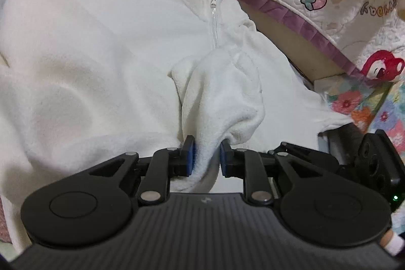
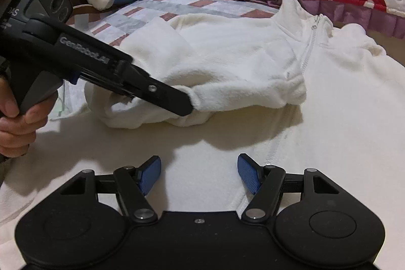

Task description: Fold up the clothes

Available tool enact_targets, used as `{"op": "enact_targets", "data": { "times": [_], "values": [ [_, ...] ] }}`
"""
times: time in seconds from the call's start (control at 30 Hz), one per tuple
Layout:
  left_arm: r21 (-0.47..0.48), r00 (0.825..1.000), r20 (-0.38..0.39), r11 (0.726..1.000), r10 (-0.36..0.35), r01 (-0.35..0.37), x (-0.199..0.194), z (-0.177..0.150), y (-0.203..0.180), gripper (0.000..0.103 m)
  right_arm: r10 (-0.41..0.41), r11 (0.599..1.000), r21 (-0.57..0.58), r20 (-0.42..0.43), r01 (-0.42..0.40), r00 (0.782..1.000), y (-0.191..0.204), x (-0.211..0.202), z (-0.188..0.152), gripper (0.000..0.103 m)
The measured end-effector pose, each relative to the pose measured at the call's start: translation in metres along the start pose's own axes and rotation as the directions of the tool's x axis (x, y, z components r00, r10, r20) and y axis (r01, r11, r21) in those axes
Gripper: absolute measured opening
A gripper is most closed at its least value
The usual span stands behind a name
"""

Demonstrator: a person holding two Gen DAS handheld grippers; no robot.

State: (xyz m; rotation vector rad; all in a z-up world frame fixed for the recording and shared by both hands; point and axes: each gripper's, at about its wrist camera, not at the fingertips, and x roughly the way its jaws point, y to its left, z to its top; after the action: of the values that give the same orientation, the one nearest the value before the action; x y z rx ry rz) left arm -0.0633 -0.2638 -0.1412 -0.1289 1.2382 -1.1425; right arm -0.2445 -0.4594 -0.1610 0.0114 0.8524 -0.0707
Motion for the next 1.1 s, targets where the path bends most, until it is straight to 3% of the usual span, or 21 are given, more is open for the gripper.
{"op": "enact_targets", "data": {
  "times": [0.07, 0.1, 0.13, 0.17, 0.27, 0.33, 0.37, 0.43, 0.47, 0.5, 0.53, 0.57, 0.7, 0.73, 0.77, 0.83, 0.9, 1.0, 1.07, 1.1],
  "values": [
    [0.010, 0.999, -0.041, 1.000, -0.027, 0.027, -0.006, 0.001, 0.001, 0.032, -0.086, 0.996, -0.035, 0.007, 0.086, 0.996, -0.003, -0.004, 0.001, 0.070],
    [0.002, 0.995, -0.063, 0.997, -0.074, 0.074, -0.013, 0.001, 0.001, 0.040, -0.128, 0.990, -0.052, 0.011, 0.129, 0.992, -0.005, -0.006, 0.001, 0.070],
    [-0.007, 0.989, -0.084, 0.993, -0.121, 0.121, -0.020, 0.000, 0.001, 0.061, -0.170, 0.983, -0.069, 0.016, 0.171, 0.985, -0.007, -0.008, 0.002, 0.070],
    [-0.018, 0.982, -0.087, 0.986, -0.165, 0.164, -0.030, 0.001, 0.003, 0.067, -0.189, 0.981, -0.033, 0.018, 0.189, 0.982, -0.016, -0.011, 0.003, 0.069],
    [-0.034, 0.965, 0.005, 0.965, -0.262, 0.262, -0.069, 0.009, 0.020, 0.068, -0.179, 0.966, 0.193, 0.019, 0.172, 0.984, -0.058, -0.024, 0.011, 0.070],
    [0.011, 0.984, 0.083, 0.988, -0.157, 0.157, -0.084, 0.015, 0.028, 0.068, -0.065, 0.915, 0.402, 0.034, 0.045, 0.997, -0.084, -0.028, 0.014, 0.071],
    [0.029, 0.990, 0.120, 0.997, -0.077, 0.074, -0.088, 0.018, 0.032, 0.067, 0.027, 0.858, 0.511, 0.050, -0.049, 0.998, -0.095, -0.027, 0.013, 0.071],
    [0.055, 0.984, 0.162, 0.995, 0.076, -0.086, -0.085, 0.020, 0.041, 0.067, 0.183, 0.709, 0.672, 0.118, -0.214, 0.976, -0.105, -0.016, 0.005, 0.072],
    [0.065, 0.975, 0.176, 0.986, 0.139, -0.153, -0.082, 0.021, 0.045, 0.066, 0.211, 0.665, 0.706, 0.134, -0.243, 0.968, -0.104, -0.010, 0.002, 0.072],
    [0.074, 0.961, 0.191, 0.973, 0.202, -0.219, -0.080, 0.022, 0.050, 0.066, 0.214, 0.649, 0.721, 0.133, -0.243, 0.968, -0.100, -0.004, 0.000, 0.072],
    [0.069, 0.949, 0.201, 0.963, 0.241, -0.259, -0.077, 0.023, 0.056, 0.065, 0.218, 0.633, 0.735, 0.132, -0.243, 0.967, -0.096, 0.002, -0.002, 0.072],
    [0.042, 0.949, 0.203, 0.966, 0.242, -0.255, -0.075, 0.025, 0.063, 0.065, 0.221, 0.617, 0.749, 0.131, -0.243, 0.966, -0.093, 0.008, -0.005, 0.072],
    [-0.027, 0.940, 0.248, 0.972, 0.235, -0.235, -0.073, 0.032, 0.073, 0.065, 0.162, 0.692, 0.694, 0.122, -0.200, 0.979, -0.081, 0.029, 0.005, 0.073],
    [-0.031, 0.935, 0.261, 0.970, 0.239, -0.239, -0.074, 0.033, 0.071, 0.065, 0.160, 0.710, 0.673, 0.134, -0.208, 0.978, -0.079, 0.032, 0.010, 0.056],
    [-0.034, 0.930, 0.278, 0.970, 0.241, -0.241, -0.078, 0.033, 0.071, 0.066, 0.177, 0.742, 0.631, 0.143, -0.227, 0.974, -0.076, 0.034, 0.016, 0.033],
    [-0.038, 0.918, 0.315, 0.970, 0.240, -0.240, -0.088, 0.034, 0.073, 0.066, 0.147, 0.821, 0.532, 0.154, -0.207, 0.977, -0.069, 0.021, 0.036, 0.021],
    [-0.053, 0.909, 0.341, 0.970, 0.239, -0.236, -0.093, 0.037, 0.075, 0.066, 0.091, 0.854, 0.480, 0.242, -0.200, 0.966, -0.070, -0.010, 0.052, 0.017],
    [-0.065, 0.908, 0.344, 0.971, 0.239, -0.231, -0.095, 0.038, 0.078, 0.067, -0.108, 0.918, 0.395, 0.338, -0.036, 0.935, -0.066, -0.068, 0.062, 0.017],
    [-0.034, 0.899, 0.309, 0.948, 0.311, -0.317, -0.085, 0.036, 0.078, 0.068, -0.313, 0.930, 0.291, 0.299, 0.226, 0.902, -0.052, -0.087, 0.061, 0.017],
    [-0.013, 0.889, 0.288, 0.930, 0.356, -0.368, -0.078, 0.034, 0.078, 0.068, -0.365, 0.914, 0.280, 0.255, 0.293, 0.895, -0.051, -0.087, 0.055, 0.018]
  ]
}}
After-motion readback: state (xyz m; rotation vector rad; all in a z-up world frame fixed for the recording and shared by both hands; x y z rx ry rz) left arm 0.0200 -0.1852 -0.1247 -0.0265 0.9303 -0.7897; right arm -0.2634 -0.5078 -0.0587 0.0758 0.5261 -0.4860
